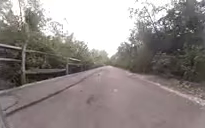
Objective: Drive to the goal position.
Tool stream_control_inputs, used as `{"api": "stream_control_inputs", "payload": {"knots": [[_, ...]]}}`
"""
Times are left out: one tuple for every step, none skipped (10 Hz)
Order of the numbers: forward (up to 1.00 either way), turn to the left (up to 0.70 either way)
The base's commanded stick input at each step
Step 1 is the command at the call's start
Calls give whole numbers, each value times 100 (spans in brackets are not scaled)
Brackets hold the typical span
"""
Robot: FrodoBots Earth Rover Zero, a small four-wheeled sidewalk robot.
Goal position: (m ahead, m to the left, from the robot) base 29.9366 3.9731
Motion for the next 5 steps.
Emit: {"api": "stream_control_inputs", "payload": {"knots": [[70,0],[70,0],[70,0],[70,0],[70,0]]}}
